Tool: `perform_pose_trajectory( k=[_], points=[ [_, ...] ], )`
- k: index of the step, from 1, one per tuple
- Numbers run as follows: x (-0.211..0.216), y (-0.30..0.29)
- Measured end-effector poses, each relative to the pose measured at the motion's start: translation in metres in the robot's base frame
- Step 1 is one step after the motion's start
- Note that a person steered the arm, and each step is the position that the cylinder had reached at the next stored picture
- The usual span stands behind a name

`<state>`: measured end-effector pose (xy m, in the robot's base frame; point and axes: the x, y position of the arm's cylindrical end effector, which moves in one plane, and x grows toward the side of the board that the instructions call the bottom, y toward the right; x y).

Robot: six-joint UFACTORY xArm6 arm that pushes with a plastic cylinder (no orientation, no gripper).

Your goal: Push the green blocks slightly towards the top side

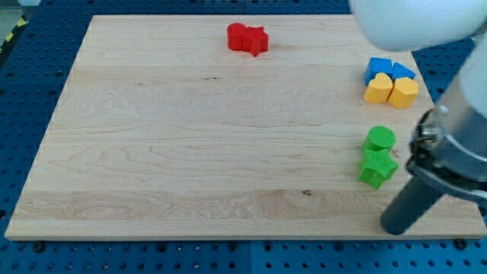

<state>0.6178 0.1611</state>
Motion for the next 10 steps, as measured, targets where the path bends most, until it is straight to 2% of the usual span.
perform_pose_trajectory(
  k=[2,5,8,10],
  points=[
    [-0.044,-0.014],
    [-0.049,0.008],
    [-0.083,0.008],
    [-0.074,0.008]
  ],
)
